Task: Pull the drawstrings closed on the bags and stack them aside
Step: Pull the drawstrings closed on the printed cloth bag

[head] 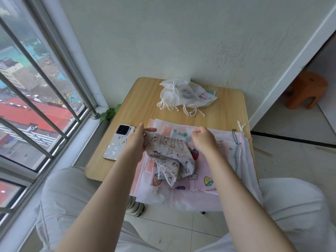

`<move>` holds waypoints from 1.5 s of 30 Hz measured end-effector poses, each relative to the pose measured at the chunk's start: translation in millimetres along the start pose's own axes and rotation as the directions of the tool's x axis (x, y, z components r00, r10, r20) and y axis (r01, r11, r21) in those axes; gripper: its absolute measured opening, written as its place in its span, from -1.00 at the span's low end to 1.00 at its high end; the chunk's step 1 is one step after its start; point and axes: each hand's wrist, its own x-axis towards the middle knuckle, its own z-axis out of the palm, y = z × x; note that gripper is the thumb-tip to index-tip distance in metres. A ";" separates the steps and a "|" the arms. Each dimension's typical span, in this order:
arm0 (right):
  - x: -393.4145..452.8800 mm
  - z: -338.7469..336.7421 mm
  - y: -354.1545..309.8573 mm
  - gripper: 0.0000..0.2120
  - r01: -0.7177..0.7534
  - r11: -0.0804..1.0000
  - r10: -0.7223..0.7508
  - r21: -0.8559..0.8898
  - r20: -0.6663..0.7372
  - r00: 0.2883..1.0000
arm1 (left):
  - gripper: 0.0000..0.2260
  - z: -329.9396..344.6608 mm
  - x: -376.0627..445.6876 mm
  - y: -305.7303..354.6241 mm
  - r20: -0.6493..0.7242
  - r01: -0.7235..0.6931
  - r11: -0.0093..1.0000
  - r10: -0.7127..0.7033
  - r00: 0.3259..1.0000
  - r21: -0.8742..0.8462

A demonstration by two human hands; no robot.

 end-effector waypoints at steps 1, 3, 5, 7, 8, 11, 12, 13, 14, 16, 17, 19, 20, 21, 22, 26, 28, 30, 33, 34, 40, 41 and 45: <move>0.1 -0.3 0.9 -0.73 -0.023 0.999 0.027 -0.044 0.082 0.996 | -0.49 -0.5 -2.0 0.6 0.020 -0.005 0.999 0.006 1.000 -0.045; 0.9 3.0 2.8 -0.68 -0.027 0.998 0.040 -0.060 0.227 0.973 | -0.53 1.6 -2.8 1.4 0.068 -0.005 0.990 0.014 0.998 -0.138; 0.2 6.4 2.7 -0.61 -0.058 0.998 0.046 0.031 0.295 0.954 | -0.55 6.3 -4.4 2.5 0.115 0.019 0.977 0.006 0.993 -0.215; -0.7 8.2 1.2 -0.61 -0.163 0.961 0.075 0.225 0.356 0.932 | -0.56 9.5 -5.5 4.2 0.153 0.031 0.968 0.008 0.988 -0.249; -1.7 8.0 0.0 -0.64 -0.228 0.918 0.087 0.325 0.395 0.914 | -0.56 9.9 -6.1 4.7 0.169 0.035 0.966 0.009 0.986 -0.255; -3.3 4.1 -1.9 -0.70 -0.340 0.793 0.069 0.505 0.481 0.874 | -0.56 10.1 -6.7 4.8 0.204 0.026 0.973 0.022 0.979 -0.229; -3.9 2.9 -2.2 -0.70 -0.364 0.758 0.051 0.541 0.508 0.860 | -0.56 10.2 -7.3 5.0 0.217 0.025 0.976 0.023 0.976 -0.216; -3.8 2.9 -2.1 -0.69 -0.393 0.724 0.038 0.567 0.536 0.843 | -0.56 10.1 -7.2 5.1 0.224 0.024 0.980 0.022 0.974 -0.199; -4.6 2.8 -2.8 -0.68 -0.425 0.687 0.028 0.590 0.562 0.827 | -0.56 9.6 -7.2 4.8 0.234 0.027 0.981 0.018 0.972 -0.190; -4.9 4.3 -3.9 -0.68 -0.467 0.591 0.035 0.658 0.557 0.830 | -0.55 8.2 -7.2 3.5 0.253 0.039 0.984 0.007 0.967 -0.176; -3.5 5.9 -3.5 -0.69 -0.470 0.526 0.053 0.709 0.524 0.850 | -0.54 7.2 -6.9 2.3 0.256 0.040 0.985 0.004 0.967 -0.166; -0.6 7.3 -1.5 -0.69 -0.453 0.367 0.096 0.812 0.451 0.887 | -0.52 5.6 -4.2 -1.3 0.212 0.026 0.987 0.009 0.977 -0.161; 0.5 6.2 0.0 -0.70 -0.440 0.286 0.109 0.851 0.427 0.898 | -0.51 4.2 -2.2 -3.4 0.152 0.013 0.983 0.015 0.988 -0.184; 1.6 4.2 1.7 -0.71 -0.423 0.215 0.109 0.880 0.409 0.906 | -0.51 1.5 1.1 -5.4 0.071 -0.001 0.971 0.018 0.997 -0.239; 1.6 1.0 3.7 -0.71 -0.405 0.152 0.097 0.902 0.394 0.914 | -0.51 -2.5 3.8 -7.3 -0.006 -0.015 0.945 0.013 1.000 -0.326; -0.5 -11.2 15.4 -0.69 -0.349 -0.073 0.047 0.934 0.353 0.935 | -0.51 -18.8 6.3 -13.7 -0.099 -0.051 0.738 -0.022 0.995 -0.673; -2.7 -11.3 22.7 -0.66 -0.335 -0.184 0.061 0.924 0.351 0.934 | -0.52 -18.3 1.1 -13.9 -0.063 -0.036 0.612 -0.022 0.998 -0.790; -5.1 -9.8 27.8 -0.64 -0.330 -0.275 0.072 0.903 0.361 0.930 | -0.53 -14.8 -2.7 -12.8 -0.049 -0.026 0.467 -0.038 0.998 -0.884; -8.6 -9.5 30.5 -0.65 -0.313 -0.372 0.068 0.874 0.361 0.930 | -0.57 -15.5 -2.0 -15.1 -0.042 -0.006 0.379 -0.086 0.995 -0.926; -10.0 -10.3 29.5 -0.65 -0.300 -0.388 0.071 0.871 0.353 0.933 | -0.57 -16.3 -1.9 -16.4 -0.029 0.010 0.413 -0.088 0.996 -0.911; -11.7 -8.4 20.3 -0.78 -0.312 -0.235 0.086 0.921 0.339 0.937 | -0.56 -15.9 -2.9 -18.0 -0.018 -0.008 0.833 -0.002 1.000 -0.554; -12.2 -8.7 18.3 -0.79 -0.344 -0.094 0.082 0.934 0.352 0.932 | -0.56 -15.2 -2.7 -16.9 -0.026 -0.036 0.896 0.027 0.999 -0.443; -18.3 -6.5 7.9 -0.78 -0.242 0.581 0.136 0.777 0.200 0.970 | -0.49 -3.8 -9.4 -11.6 -0.062 -0.183 0.983 0.184 0.981 0.018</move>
